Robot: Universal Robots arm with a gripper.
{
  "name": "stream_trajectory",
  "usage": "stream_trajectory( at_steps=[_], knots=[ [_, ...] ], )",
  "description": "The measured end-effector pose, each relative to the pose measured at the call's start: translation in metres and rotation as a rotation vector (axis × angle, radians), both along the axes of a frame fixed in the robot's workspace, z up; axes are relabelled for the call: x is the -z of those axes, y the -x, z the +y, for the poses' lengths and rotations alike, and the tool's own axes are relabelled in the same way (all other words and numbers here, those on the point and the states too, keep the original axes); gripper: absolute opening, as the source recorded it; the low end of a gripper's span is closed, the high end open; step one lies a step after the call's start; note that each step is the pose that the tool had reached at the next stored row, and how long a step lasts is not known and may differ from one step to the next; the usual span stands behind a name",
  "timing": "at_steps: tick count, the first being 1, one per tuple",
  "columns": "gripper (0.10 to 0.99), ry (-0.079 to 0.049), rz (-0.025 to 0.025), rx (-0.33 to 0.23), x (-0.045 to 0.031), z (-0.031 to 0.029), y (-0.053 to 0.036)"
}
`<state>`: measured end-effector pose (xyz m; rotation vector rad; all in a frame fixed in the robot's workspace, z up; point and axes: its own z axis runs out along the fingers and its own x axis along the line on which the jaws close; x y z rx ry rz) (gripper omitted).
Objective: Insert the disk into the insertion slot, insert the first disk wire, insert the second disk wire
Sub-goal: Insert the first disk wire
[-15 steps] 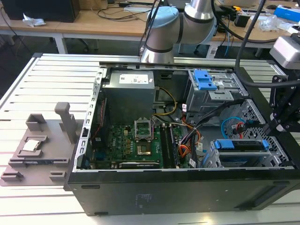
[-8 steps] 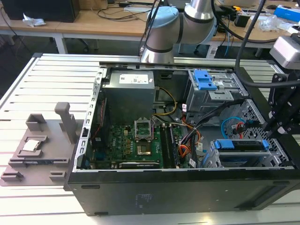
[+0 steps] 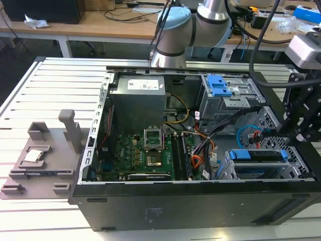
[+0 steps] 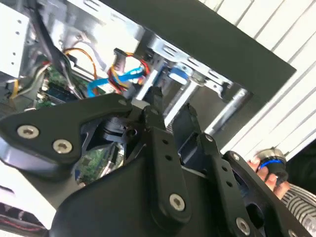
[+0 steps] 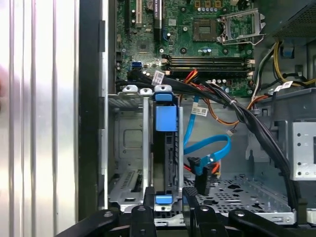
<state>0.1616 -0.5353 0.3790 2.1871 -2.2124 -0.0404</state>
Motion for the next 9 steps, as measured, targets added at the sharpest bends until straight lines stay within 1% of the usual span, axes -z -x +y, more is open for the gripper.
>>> stream_trajectory(
  at_steps=[1, 2, 3, 4, 5, 7, 9],
  knots=[
    [0.361, 0.000, 0.0000, 0.000, 0.0001, 0.0034, 0.0003],
    [0.361, 0.000, 0.0000, 0.000, 0.0002, 0.0053, 0.0010],
    [0.361, -0.002, 0.0000, 0.001, 0.0014, 0.0101, 0.0025],
    [0.361, -0.002, 0.0000, 0.002, 0.0044, 0.0155, 0.0031],
    [0.361, -0.002, 0.0000, 0.003, 0.0067, 0.0178, 0.0034],
    [0.361, -0.002, 0.0000, 0.007, 0.0092, 0.0191, 0.0056],
    [0.361, -0.002, 0.0000, 0.007, 0.0100, 0.0192, 0.0068]
  ],
)
